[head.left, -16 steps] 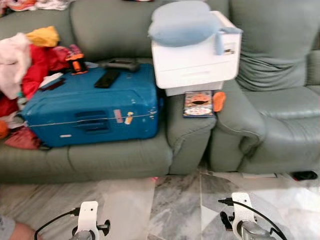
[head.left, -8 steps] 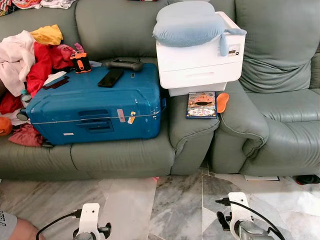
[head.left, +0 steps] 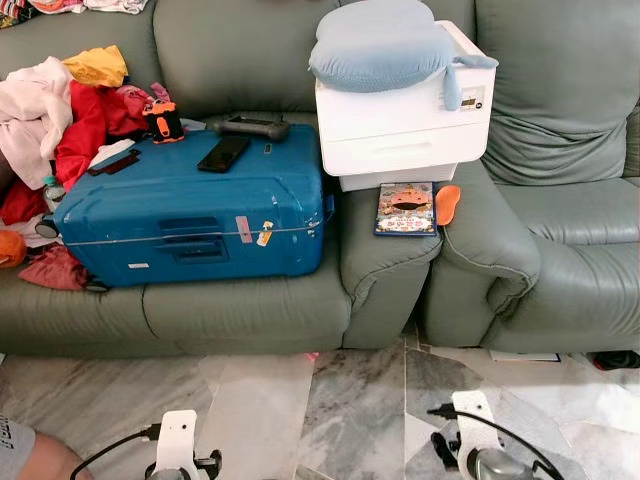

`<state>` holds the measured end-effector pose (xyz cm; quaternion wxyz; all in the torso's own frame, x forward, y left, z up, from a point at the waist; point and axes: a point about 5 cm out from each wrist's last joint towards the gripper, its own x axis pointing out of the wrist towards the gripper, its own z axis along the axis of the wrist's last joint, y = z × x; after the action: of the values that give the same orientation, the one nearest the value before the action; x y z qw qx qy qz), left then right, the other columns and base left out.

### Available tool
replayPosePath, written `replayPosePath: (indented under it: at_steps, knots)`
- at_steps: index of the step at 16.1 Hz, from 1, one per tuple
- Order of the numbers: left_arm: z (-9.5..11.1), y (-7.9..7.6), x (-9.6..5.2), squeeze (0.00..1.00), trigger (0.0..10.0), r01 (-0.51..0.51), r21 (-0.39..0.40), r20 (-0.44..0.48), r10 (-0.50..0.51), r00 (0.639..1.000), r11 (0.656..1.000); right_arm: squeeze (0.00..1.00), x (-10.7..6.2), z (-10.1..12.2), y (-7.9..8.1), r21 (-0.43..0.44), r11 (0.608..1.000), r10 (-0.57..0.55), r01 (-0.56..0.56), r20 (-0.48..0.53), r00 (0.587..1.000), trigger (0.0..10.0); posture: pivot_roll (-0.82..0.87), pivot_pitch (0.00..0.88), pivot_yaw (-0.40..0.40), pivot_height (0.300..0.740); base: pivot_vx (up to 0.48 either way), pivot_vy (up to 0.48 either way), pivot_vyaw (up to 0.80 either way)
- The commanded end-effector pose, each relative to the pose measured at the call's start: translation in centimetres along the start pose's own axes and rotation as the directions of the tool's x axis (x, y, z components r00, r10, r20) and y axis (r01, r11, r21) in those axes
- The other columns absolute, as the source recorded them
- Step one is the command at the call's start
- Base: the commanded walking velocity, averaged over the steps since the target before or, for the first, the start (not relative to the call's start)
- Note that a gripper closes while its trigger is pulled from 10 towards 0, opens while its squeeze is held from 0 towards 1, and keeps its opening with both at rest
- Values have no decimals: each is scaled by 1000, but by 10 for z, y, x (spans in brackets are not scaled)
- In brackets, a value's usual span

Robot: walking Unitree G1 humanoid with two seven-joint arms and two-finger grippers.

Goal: Picking trash to rubbish bin

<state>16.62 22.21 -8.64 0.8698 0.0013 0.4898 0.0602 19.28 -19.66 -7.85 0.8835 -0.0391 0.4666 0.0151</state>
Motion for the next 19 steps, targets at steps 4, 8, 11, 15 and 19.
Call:
replayPosePath:
  at_steps: [4, 8, 11, 15, 19]
  knots:
    - [-1, 4, 0, 0, 10000, -4, -10, -3, 4, 1000, 1000, 0, 0, -3, -2, -24, 1000, 6, -6, -17, 1000, 10000, 20, 34, 42, 740, 387, 0, 0]
    - [-1, 3, -1, 0, 10000, -4, -17, -4, 4, 1000, 1000, 0, -1, -3, -1, -32, 999, 7, -7, -19, 1000, 10000, 18, 35, 40, 740, 370, 0, 0]
    - [-2, 3, 0, 0, 10000, -5, -20, -6, 5, 1000, 1000, 0, 0, -4, 0, -35, 999, 9, -9, -21, 1000, 10000, 18, 34, 40, 740, 355, 0, 0]
    - [-3, 3, -1, 0, 10000, -15, -53, -8, 14, 1000, 998, 0, 0, -4, 2, -36, 999, 13, -14, -20, 1000, 10000, 18, 35, 41, 740, 81, 0, 0]
    - [-5, 3, -1, 0, 10000, -21, -64, -20, 20, 1000, 998, 0, 0, -3, 2, -40, 999, 17, -18, -18, 1000, 10000, 17, 35, 41, 740, 0, 0, 0]
